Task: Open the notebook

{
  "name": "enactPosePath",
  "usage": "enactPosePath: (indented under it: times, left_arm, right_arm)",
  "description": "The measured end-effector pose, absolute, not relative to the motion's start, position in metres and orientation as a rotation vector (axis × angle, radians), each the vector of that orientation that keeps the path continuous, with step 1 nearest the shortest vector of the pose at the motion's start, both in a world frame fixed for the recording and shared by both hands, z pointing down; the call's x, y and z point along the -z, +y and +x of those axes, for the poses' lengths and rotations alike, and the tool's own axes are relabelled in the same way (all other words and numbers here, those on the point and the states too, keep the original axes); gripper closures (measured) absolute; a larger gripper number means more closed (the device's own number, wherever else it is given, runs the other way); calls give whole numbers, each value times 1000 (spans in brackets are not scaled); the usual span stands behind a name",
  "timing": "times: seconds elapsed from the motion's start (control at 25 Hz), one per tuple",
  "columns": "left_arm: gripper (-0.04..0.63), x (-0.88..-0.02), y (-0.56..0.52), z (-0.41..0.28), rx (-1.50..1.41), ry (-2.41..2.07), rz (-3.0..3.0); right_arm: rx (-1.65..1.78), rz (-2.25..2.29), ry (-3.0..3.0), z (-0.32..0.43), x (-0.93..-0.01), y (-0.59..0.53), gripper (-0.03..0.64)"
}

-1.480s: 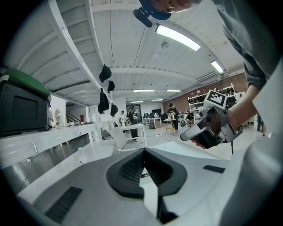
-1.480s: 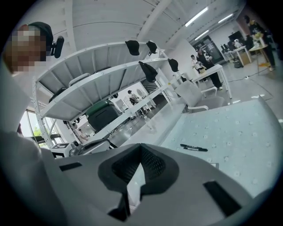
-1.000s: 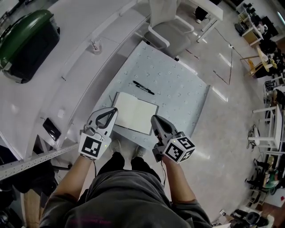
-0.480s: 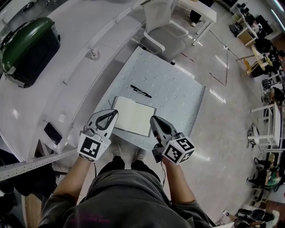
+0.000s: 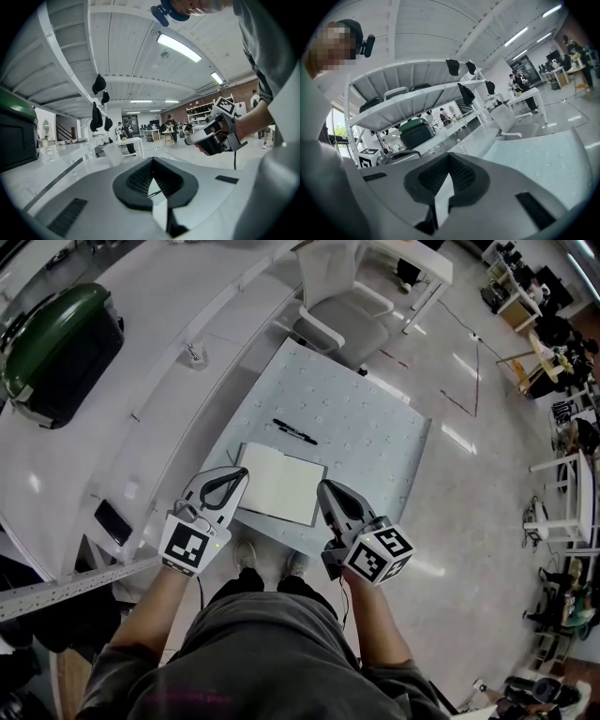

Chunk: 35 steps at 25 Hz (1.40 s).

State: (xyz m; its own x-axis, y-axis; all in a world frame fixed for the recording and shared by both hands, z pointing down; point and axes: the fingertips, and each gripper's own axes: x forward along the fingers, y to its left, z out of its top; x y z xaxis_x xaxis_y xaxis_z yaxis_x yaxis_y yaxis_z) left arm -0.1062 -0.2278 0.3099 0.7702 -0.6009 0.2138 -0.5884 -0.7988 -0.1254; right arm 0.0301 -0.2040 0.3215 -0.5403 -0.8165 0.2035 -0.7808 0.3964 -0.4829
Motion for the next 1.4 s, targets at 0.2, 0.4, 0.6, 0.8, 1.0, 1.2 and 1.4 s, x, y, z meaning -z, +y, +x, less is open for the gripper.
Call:
enactPosePath:
  times: [0.2, 0.4, 0.6, 0.8, 1.0, 1.2, 1.4]
  left_arm:
    - [594, -310, -232, -104, 391, 982, -2915]
    - [594, -310, -235, -101, 390, 990, -2919]
    - [594, -315, -235, -97, 401, 990, -2927]
    - [594, -319, -234, -92, 415, 987, -2935]
    - [594, -320, -235, -90, 411, 993, -2938]
    - [594, -320, -236, -89, 413, 1003, -2939]
    - [594, -322, -236, -89, 419, 1003, -2936]
  right_arm:
    - [837, -1466, 2571, 35, -319, -208, 615]
    - [842, -1451, 2579, 36, -321, -210, 615]
    - [852, -1445, 2587, 38, -325, -211, 615]
    - [872, -1439, 2597, 38, -331, -211, 615]
    - [889, -1434, 2604, 38, -335, -212, 615]
    - [892, -1423, 2612, 37, -334, -213, 615]
    - [890, -1419, 2619, 37, -336, -214, 615]
